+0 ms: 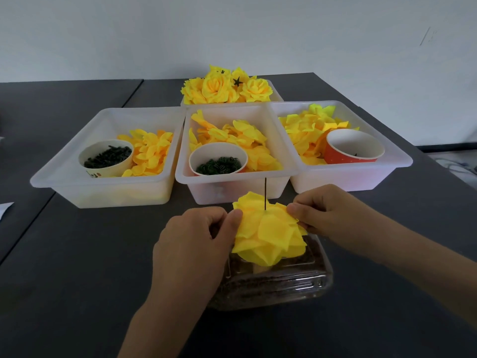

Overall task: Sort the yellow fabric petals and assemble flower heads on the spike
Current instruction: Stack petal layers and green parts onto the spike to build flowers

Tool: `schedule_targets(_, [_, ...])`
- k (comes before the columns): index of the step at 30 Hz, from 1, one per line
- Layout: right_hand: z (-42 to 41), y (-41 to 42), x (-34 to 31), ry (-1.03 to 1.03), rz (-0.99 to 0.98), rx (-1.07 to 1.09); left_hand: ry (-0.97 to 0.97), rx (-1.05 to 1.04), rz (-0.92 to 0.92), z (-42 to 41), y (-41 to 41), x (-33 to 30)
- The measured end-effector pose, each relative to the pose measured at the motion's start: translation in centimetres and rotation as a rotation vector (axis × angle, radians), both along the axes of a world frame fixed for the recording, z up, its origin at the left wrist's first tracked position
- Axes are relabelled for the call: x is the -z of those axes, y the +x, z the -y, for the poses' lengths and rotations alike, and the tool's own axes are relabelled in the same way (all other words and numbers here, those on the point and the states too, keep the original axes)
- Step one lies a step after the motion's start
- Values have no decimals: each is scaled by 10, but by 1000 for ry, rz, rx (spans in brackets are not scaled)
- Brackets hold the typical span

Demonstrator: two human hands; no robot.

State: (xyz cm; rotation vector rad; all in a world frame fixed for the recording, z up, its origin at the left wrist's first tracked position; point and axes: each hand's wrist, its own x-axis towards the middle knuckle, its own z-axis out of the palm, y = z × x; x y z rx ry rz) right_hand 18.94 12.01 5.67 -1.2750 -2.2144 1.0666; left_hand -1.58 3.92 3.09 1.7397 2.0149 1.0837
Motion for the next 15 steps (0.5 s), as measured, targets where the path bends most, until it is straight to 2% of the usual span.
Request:
schedule_targets(4, [2,1,10,-43,29,2,-25,-14,-22,5,2,6])
schedule_targets(15, [2,1,16,19,12,21,-3,-38,-35,7,6,8])
